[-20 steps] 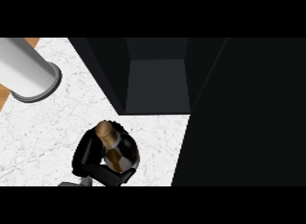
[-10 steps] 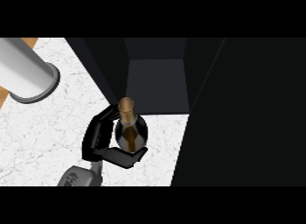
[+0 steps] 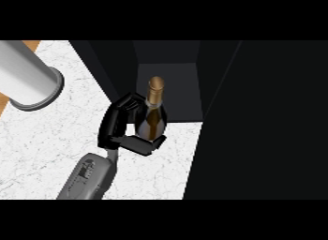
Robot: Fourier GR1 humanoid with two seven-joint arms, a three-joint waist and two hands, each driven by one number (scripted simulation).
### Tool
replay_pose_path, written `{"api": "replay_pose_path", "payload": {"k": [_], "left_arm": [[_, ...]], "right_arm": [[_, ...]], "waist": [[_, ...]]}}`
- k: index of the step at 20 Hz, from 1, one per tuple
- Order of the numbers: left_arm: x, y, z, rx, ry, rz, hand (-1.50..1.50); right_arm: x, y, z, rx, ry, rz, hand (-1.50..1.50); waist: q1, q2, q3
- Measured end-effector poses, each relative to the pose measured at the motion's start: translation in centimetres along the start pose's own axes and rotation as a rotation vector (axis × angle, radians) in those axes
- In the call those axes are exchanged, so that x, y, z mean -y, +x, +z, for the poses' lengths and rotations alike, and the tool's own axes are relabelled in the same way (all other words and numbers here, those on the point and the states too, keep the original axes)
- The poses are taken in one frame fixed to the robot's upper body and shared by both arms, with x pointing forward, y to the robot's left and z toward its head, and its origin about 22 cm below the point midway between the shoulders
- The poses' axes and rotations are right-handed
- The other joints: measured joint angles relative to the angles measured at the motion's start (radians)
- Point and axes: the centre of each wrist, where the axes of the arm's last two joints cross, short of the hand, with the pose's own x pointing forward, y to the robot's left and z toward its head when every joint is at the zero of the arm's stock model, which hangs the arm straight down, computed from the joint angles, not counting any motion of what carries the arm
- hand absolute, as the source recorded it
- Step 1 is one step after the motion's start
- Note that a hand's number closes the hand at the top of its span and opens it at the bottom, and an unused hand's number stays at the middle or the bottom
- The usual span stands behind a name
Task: Pick up the wine, place it into the cabinet and close the cabinet
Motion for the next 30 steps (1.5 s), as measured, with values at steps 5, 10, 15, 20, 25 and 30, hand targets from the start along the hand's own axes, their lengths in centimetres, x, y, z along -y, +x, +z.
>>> {"api": "replay_pose_path", "payload": {"k": [5, 10, 15, 20, 25, 30], "left_arm": [[0.3, -0.5, -1.9, -0.025, -0.009, -0.011, 1.50], [1.0, -1.2, -3.9, -0.028, -0.013, -0.017, 1.50], [1.8, -1.5, -5.7, -0.038, -0.008, -0.004, 1.50], [2.3, -1.7, -7.4, -0.056, 0.015, 0.006, 1.50], [2.8, -1.4, -9.1, -0.076, 0.032, -0.035, 1.50], [2.9, -1.8, -9.8, -0.118, 0.050, -0.124, 1.50]], "right_arm": [[0.0, -0.1, 0.4, -0.006, 0.008, 0.001, -1.50], [0.0, -0.1, 0.3, 0.003, 0.009, -0.008, -1.50], [-0.4, -0.3, 0.6, -0.002, 0.019, -0.034, -1.50], [-0.2, -0.3, 0.6, 0.018, 0.026, -0.018, -1.50], [0.0, -0.4, 0.7, 0.032, 0.029, -0.014, -1.50], [-0.2, -0.4, 0.6, 0.046, 0.037, -0.031, -1.50]], "waist": [[-0.005, 0.001, 0.000], [-0.011, 0.003, -0.001], [-0.019, 0.004, -0.001], [-0.031, 0.007, -0.001], [-0.042, 0.009, -0.001], [-0.055, 0.014, -0.001]]}}
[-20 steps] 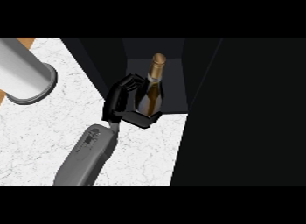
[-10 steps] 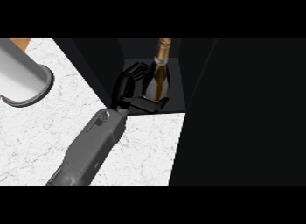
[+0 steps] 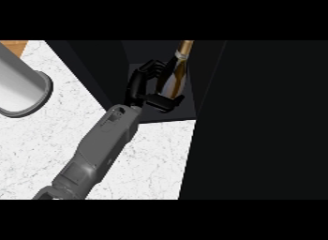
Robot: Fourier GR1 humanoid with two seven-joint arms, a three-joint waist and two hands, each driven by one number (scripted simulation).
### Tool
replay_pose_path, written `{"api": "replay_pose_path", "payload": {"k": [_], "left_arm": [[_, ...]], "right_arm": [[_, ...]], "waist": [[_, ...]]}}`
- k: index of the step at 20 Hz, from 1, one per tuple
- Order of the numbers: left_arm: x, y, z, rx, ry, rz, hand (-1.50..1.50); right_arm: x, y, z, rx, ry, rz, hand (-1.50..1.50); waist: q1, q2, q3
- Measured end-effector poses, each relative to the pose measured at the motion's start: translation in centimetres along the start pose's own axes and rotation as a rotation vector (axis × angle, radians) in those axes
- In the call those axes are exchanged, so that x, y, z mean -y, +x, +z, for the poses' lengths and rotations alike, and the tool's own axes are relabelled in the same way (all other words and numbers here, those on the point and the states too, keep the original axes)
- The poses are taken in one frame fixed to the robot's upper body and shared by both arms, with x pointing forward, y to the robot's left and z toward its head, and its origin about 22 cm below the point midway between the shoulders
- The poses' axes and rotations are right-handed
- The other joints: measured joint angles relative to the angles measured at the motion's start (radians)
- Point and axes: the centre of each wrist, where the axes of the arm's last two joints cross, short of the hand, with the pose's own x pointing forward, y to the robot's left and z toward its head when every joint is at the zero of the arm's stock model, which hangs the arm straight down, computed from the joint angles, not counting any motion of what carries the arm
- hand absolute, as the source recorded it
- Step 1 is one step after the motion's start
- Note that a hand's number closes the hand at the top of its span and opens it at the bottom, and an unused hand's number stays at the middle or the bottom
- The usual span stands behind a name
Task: Pick up the wine, place it into the cabinet and close the cabinet
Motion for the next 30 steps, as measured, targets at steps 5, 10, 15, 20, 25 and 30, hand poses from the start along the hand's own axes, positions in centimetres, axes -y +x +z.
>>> {"api": "replay_pose_path", "payload": {"k": [5, 10, 15, 20, 25, 30], "left_arm": [[-0.2, 0.4, -1.0, -0.044, 0.051, 0.000, 1.50], [-0.7, 0.0, -1.4, -0.073, 0.085, 0.026, 1.50], [-1.3, 0.4, -2.0, -0.084, 0.118, 0.023, 1.50], [-2.0, 0.7, -2.6, -0.066, 0.155, -0.010, 1.50], [-2.4, 0.8, -2.8, -0.034, 0.177, -0.085, -1.50], [-3.2, 1.3, -3.3, -0.015, 0.215, -0.154, -1.50]], "right_arm": [[0.0, -0.1, 0.2, 0.000, 0.009, -0.002, -1.50], [0.0, -0.2, 0.4, 0.008, 0.020, -0.007, -1.50], [0.0, -0.4, 0.8, 0.007, 0.026, -0.013, -1.50], [-0.2, -0.6, 1.1, 0.012, 0.036, -0.026, -1.50], [-0.2, -0.6, 1.1, 0.023, 0.049, -0.029, -1.50], [-0.2, -0.7, 1.3, 0.025, 0.065, -0.028, -1.50]], "waist": [[-0.013, 0.003, 0.000], [-0.019, 0.009, 0.000], [-0.027, 0.013, 0.000], [-0.035, 0.017, 0.000], [-0.041, 0.022, 0.000], [-0.048, 0.026, 0.000]]}}
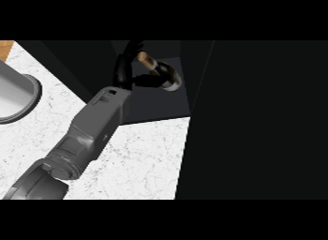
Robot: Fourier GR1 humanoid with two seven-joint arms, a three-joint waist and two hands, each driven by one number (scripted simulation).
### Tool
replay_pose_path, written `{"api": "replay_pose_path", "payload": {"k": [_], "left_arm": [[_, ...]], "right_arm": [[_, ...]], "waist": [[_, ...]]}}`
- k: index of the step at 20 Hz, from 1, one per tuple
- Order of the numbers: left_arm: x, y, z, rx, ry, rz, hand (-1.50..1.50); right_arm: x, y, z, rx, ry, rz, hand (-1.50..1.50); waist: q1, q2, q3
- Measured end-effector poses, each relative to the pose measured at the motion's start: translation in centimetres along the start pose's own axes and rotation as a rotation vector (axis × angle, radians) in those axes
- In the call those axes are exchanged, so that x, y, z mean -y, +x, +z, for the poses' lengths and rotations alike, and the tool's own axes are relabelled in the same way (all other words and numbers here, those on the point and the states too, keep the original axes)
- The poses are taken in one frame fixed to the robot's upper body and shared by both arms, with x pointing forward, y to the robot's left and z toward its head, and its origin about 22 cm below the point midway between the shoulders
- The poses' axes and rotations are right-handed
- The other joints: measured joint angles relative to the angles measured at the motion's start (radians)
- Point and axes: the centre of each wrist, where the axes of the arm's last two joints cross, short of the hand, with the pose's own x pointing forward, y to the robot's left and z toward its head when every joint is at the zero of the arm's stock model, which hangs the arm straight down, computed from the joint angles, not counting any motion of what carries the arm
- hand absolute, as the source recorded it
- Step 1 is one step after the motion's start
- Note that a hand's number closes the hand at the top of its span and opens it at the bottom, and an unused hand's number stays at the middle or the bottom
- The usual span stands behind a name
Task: Pick up the wine, place it into the cabinet and close the cabinet
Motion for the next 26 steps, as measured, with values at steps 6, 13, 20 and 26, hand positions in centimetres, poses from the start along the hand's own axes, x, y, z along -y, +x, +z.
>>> {"api": "replay_pose_path", "payload": {"k": [6, 13, 20, 26], "left_arm": [[-1.2, 0.5, -0.9, 0.010, 0.044, -0.030, -1.50], [-0.8, 2.0, -1.6, 0.066, -0.017, 0.095, 1.50], [0.0, 3.7, -2.1, 0.134, -0.101, 0.274, 1.50], [1.4, 4.1, -1.7, 0.144, -0.194, 0.357, -1.50]], "right_arm": [[0.0, 0.0, 0.0, 0.012, 0.006, -0.003, -1.50], [0.0, 0.0, 0.3, 0.008, 0.009, -0.006, -1.50], [0.2, -0.1, 0.4, -0.001, 0.003, 0.006, -1.50], [0.7, 0.1, 0.3, -0.009, -0.017, 0.038, -1.50]], "waist": [[-0.007, 0.004, -0.001], [-0.004, 0.000, -0.002], [0.015, -0.008, -0.002], [0.045, -0.019, -0.001]]}}
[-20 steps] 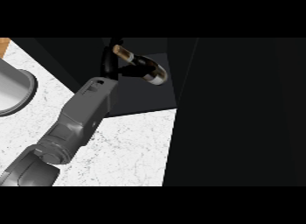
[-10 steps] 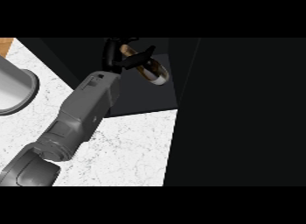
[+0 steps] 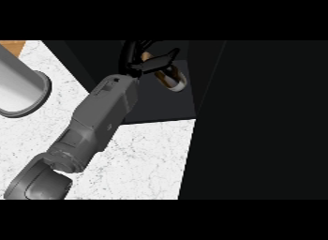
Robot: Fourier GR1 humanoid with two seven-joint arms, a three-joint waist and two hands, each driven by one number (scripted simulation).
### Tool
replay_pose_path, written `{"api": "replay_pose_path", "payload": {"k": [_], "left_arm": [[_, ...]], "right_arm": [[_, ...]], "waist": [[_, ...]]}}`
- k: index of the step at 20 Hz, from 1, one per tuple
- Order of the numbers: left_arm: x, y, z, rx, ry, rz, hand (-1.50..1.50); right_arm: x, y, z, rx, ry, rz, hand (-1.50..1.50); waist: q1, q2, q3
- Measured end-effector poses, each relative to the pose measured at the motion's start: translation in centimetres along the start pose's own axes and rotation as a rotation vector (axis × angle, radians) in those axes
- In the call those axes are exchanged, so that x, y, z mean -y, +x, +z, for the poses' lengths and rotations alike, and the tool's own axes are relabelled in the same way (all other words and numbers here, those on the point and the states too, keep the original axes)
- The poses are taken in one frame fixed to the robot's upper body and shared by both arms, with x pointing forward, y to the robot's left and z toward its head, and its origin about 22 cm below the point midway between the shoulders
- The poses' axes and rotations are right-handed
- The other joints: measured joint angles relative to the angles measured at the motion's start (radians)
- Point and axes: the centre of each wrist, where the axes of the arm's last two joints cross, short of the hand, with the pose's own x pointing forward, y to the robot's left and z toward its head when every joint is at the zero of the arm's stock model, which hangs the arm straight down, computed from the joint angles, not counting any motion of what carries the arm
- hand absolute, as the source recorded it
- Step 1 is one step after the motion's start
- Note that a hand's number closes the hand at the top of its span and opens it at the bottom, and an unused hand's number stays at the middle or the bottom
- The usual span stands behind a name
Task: Pick up the wine, place it into the cabinet and close the cabinet
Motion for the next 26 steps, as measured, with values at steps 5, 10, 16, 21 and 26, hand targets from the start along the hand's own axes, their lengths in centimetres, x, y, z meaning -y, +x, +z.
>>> {"api": "replay_pose_path", "payload": {"k": [5, 10, 16, 21, 26], "left_arm": [[0.9, 0.0, 0.1, -0.013, -0.029, 0.039, -1.50], [1.5, 0.5, -0.2, -0.015, -0.052, 0.064, -1.50], [1.6, -0.2, 0.7, -0.025, -0.094, 0.133, -1.50], [1.2, -1.5, 2.5, -0.035, -0.135, 0.191, -1.50], [1.0, -2.9, 5.0, -0.057, -0.163, 0.238, -1.50]], "right_arm": [[0.1, 0.0, 0.2, -0.015, -0.019, 0.003, -1.50], [0.3, 0.0, 0.3, -0.033, -0.037, 0.018, -1.50], [0.5, 0.0, 0.6, -0.041, -0.053, 0.035, -1.50], [0.7, 0.0, 0.7, -0.050, -0.054, 0.050, -1.50], [0.9, -0.1, 0.5, -0.052, -0.066, 0.059, -1.50]], "waist": [[0.017, -0.009, 0.001], [0.038, -0.018, 0.001], [0.052, -0.027, 0.001], [0.060, -0.032, 0.001], [0.078, -0.037, 0.001]]}}
